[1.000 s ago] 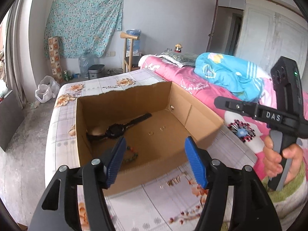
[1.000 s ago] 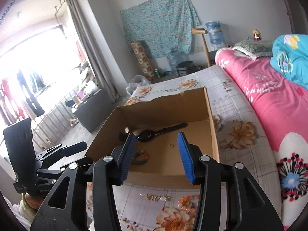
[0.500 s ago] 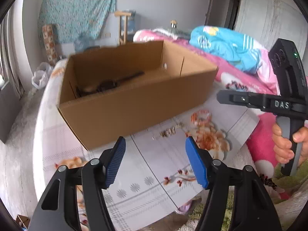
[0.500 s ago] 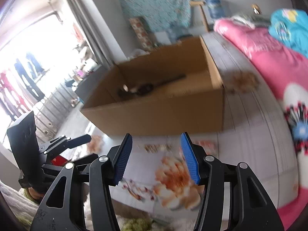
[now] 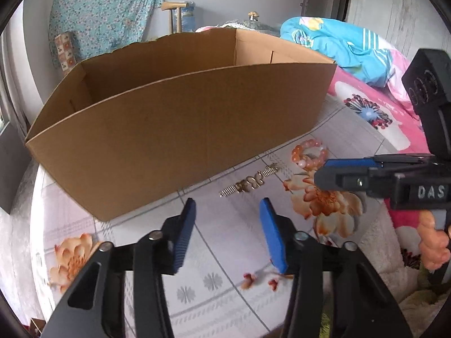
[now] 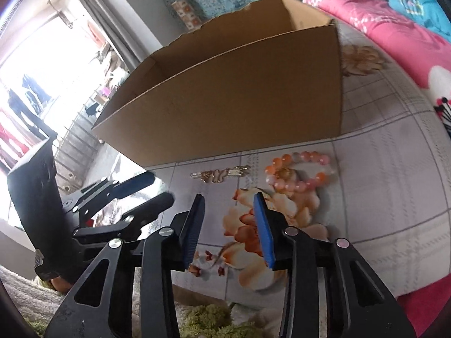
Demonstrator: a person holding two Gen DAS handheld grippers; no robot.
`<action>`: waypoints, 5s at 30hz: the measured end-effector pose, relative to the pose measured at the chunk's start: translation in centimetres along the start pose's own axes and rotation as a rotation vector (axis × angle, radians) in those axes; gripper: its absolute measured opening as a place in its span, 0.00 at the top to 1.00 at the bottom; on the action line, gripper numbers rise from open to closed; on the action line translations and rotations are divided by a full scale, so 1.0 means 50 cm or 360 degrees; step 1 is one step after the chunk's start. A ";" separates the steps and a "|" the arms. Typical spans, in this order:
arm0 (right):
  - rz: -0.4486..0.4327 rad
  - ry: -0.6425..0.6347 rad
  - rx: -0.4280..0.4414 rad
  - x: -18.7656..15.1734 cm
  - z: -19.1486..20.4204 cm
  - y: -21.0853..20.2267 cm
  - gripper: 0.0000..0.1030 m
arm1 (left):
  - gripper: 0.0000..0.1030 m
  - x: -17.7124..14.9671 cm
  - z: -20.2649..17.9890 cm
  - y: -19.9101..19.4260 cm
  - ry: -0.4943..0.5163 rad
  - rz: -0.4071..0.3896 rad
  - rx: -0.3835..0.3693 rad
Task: Organize jewelry
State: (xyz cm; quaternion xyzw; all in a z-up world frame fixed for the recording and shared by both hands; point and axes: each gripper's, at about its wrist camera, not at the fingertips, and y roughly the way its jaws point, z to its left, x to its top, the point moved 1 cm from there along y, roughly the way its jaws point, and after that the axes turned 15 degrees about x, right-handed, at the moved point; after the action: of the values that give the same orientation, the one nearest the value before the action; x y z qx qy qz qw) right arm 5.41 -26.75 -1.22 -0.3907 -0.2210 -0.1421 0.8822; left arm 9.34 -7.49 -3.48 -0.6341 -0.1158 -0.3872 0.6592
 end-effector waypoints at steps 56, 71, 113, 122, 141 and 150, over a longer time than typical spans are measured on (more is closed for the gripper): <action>0.0114 -0.0132 0.0040 0.013 0.037 0.053 0.71 | 0.84 -0.009 -0.008 0.036 0.0258 -0.0028 -0.0116; 0.0038 -0.0071 0.0038 -0.011 0.009 -0.001 0.71 | 0.96 0.010 -0.020 0.061 0.0388 -0.0003 -0.0122; 0.0304 -0.0730 -0.0240 -0.002 0.081 0.088 1.00 | 0.96 -0.025 0.067 0.046 0.0067 0.0070 0.0026; 0.0294 -0.0646 -0.0174 0.005 0.062 0.035 0.97 | 0.96 -0.030 0.069 0.042 0.0070 0.0057 0.0033; 0.0359 -0.0745 -0.0256 -0.012 0.069 0.093 0.96 | 0.96 -0.031 0.067 0.042 0.0064 0.0049 0.0026; 0.0321 -0.0650 -0.0202 0.015 0.047 0.053 0.96 | 0.96 -0.032 0.069 0.041 0.0068 0.0037 0.0021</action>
State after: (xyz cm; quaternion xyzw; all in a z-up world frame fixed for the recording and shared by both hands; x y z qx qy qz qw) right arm 6.49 -23.31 -1.10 -0.4861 -0.3454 0.0153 0.8026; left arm 10.81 -3.93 -5.47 -0.6227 -0.0969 -0.3923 0.6701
